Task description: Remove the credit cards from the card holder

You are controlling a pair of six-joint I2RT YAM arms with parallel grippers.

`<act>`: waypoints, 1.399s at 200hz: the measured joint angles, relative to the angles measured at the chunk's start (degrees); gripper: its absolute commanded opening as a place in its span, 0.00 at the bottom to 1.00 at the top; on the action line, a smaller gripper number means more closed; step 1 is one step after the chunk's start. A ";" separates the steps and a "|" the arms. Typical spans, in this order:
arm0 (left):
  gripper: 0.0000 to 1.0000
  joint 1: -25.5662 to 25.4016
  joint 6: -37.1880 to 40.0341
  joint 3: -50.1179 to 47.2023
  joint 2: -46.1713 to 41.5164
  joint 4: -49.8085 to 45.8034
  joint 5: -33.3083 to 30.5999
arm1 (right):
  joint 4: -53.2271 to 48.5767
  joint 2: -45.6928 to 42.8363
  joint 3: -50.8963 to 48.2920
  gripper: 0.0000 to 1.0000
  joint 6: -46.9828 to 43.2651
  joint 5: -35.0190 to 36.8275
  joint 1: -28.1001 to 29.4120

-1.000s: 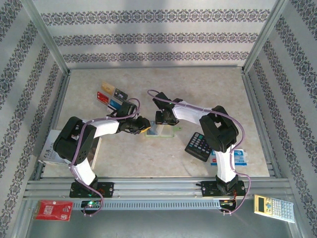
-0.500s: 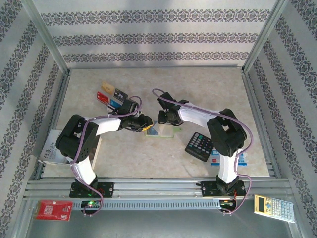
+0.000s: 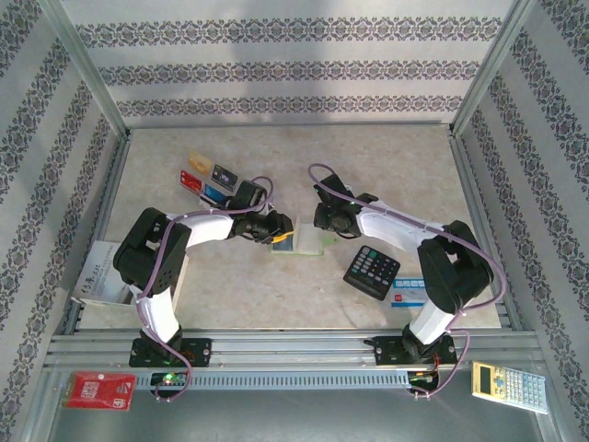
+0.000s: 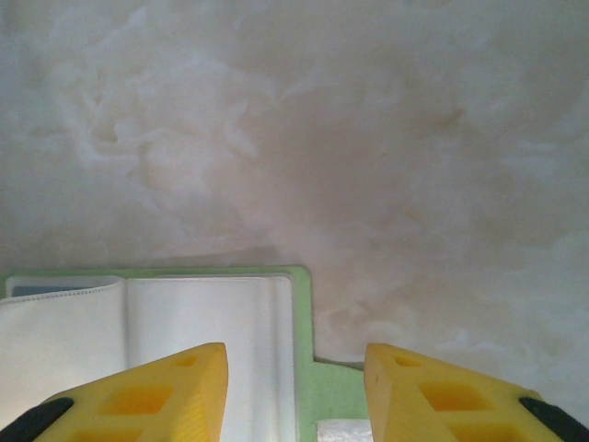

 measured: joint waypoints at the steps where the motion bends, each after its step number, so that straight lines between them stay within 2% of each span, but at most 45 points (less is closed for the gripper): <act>1: 0.33 -0.07 0.00 0.04 0.00 0.02 0.02 | 0.02 -0.11 -0.07 0.44 0.02 0.02 0.00; 49: 0.27 -3.15 -0.17 4.28 3.30 0.11 0.39 | 5.09 -4.68 -3.56 0.44 0.85 -1.16 -2.19; 93: 0.26 -3.23 0.00 5.40 6.03 -1.36 -0.33 | 9.14 -4.83 -5.35 0.44 1.51 -4.90 -2.47; 115: 0.22 -3.23 0.72 6.73 6.67 -2.95 -0.42 | 10.62 -4.83 -5.81 0.43 2.10 -6.43 -2.51; 163: 0.22 -3.23 2.51 7.74 6.60 -6.45 -1.42 | 12.66 -4.83 -6.29 0.42 2.45 -9.03 -2.82; 191: 0.23 -2.99 3.08 7.74 3.78 -8.98 -2.86 | 13.86 -4.83 -6.47 0.42 2.56 -11.23 -3.32; 239: 0.32 2.27 5.07 5.64 -5.64 -12.24 -7.58 | 17.49 -4.46 -6.88 0.42 4.33 -18.51 -3.34; 280: 0.33 4.79 7.17 5.05 -6.56 -18.91 -13.29 | 21.16 -1.60 -6.88 0.42 7.30 -25.57 -3.28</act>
